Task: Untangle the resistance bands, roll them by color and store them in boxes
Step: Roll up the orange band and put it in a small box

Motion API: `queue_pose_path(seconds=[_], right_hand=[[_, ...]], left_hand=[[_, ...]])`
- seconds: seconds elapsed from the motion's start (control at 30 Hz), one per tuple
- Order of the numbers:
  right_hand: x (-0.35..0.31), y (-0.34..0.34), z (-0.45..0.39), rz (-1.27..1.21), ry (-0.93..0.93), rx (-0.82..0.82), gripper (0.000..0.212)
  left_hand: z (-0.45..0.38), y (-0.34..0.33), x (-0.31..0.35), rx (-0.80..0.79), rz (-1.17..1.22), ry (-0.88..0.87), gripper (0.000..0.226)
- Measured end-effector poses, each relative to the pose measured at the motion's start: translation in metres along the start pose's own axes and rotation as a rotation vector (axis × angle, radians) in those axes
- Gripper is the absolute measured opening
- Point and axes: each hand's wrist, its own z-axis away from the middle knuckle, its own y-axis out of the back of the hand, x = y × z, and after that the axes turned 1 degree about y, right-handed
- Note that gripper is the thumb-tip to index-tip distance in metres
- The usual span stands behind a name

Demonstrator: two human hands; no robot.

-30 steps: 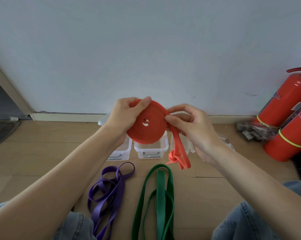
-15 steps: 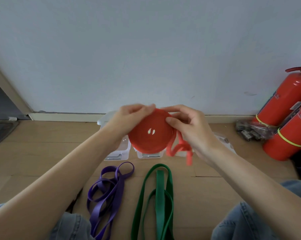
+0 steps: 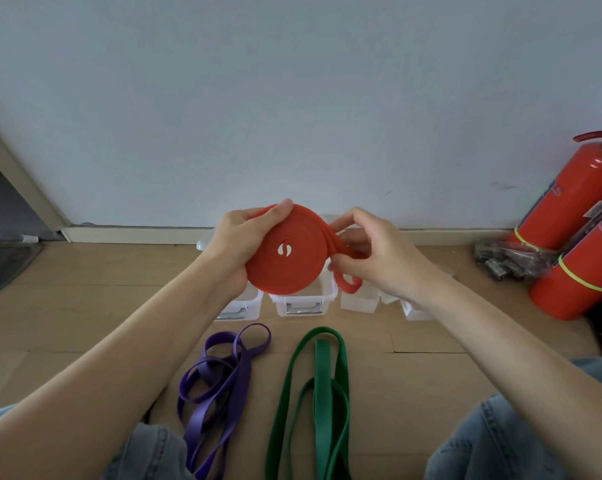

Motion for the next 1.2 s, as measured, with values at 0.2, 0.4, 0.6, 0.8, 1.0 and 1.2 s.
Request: queue_pose_path(seconds=[0.2,0.4,0.6,0.8,1.0,1.2], right_hand=[[0.004,-0.019,0.003,-0.048,0.076,0.076,0.030],[0.008,-0.020,0.003,-0.296,-0.015,0.070,0.039],[0.009,-0.010,0.003,-0.209,-0.024,0.000,0.049],[0.000,0.008,-0.003,-0.204,0.007,-0.075,0.040],[-0.002,0.022,-0.004,-0.221,-0.020,-0.075,0.025],[0.004,0.007,-0.006,-0.054,-0.008,0.095,0.007]], left_hand=[[-0.001,-0.006,-0.006,0.154,0.147,-0.005,0.021],[0.000,-0.006,-0.015,0.045,0.186,0.141,0.026],[0.000,0.000,-0.018,-0.147,-0.061,-0.017,0.014],[-0.007,0.001,-0.011,-0.151,0.093,0.038,0.024],[-0.014,-0.001,-0.008,-0.171,0.159,0.076,0.022],[-0.015,-0.013,-0.008,-0.069,0.209,0.113,0.016]])
